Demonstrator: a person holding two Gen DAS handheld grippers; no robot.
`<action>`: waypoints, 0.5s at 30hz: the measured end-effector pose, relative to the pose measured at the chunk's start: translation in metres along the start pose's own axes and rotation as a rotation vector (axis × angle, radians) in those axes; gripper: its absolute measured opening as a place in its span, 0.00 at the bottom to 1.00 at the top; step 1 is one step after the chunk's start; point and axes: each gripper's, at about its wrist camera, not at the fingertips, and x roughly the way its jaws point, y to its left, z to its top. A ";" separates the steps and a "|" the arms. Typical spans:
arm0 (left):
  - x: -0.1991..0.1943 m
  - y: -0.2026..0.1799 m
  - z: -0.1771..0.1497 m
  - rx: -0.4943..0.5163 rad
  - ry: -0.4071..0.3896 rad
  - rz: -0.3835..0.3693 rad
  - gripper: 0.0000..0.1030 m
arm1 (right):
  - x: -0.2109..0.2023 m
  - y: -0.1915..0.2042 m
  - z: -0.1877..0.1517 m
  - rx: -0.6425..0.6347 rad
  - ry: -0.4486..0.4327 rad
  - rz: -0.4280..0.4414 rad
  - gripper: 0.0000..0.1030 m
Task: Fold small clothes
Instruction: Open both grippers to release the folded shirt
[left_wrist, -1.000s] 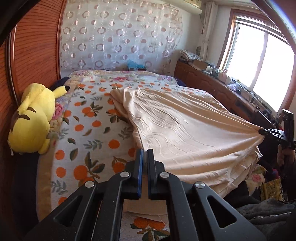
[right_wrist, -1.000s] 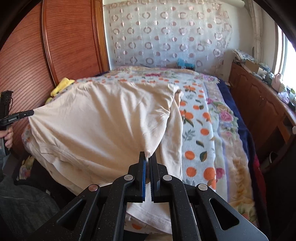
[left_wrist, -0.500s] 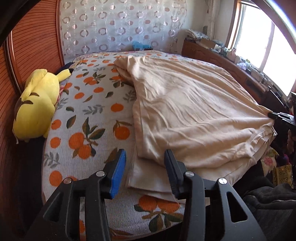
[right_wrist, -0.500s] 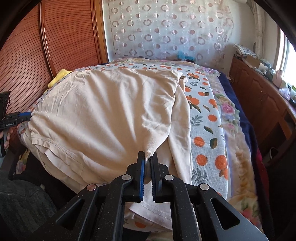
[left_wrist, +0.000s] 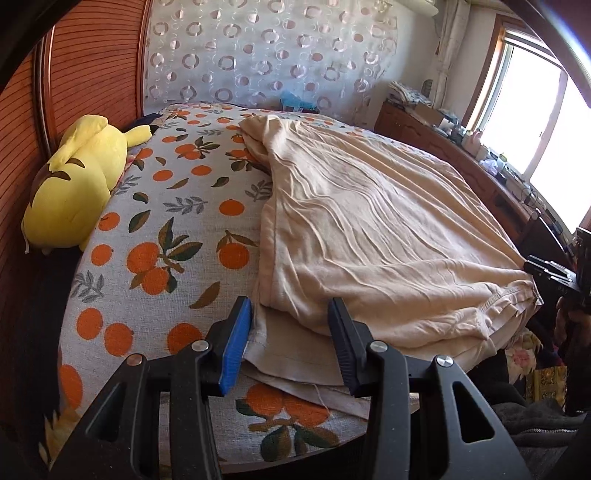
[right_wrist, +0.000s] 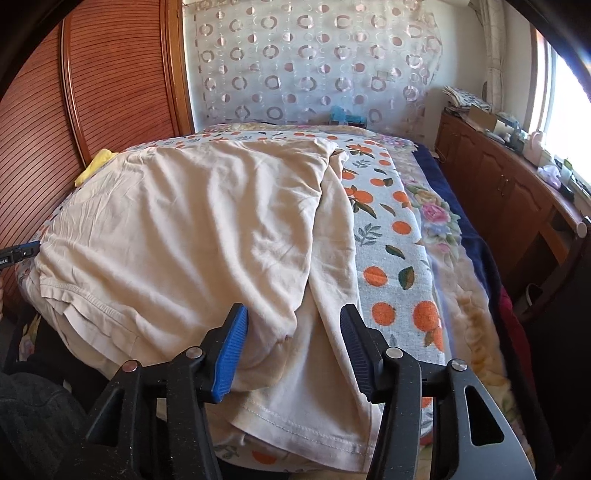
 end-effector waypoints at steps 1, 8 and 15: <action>0.000 0.000 0.000 -0.005 -0.003 0.001 0.43 | 0.001 0.000 0.000 0.005 -0.002 0.009 0.52; 0.002 0.000 0.002 -0.025 -0.006 0.008 0.43 | 0.011 0.007 -0.003 0.010 0.002 0.038 0.52; 0.009 -0.003 0.006 -0.013 -0.022 0.029 0.40 | 0.018 0.010 -0.005 0.001 0.006 0.023 0.61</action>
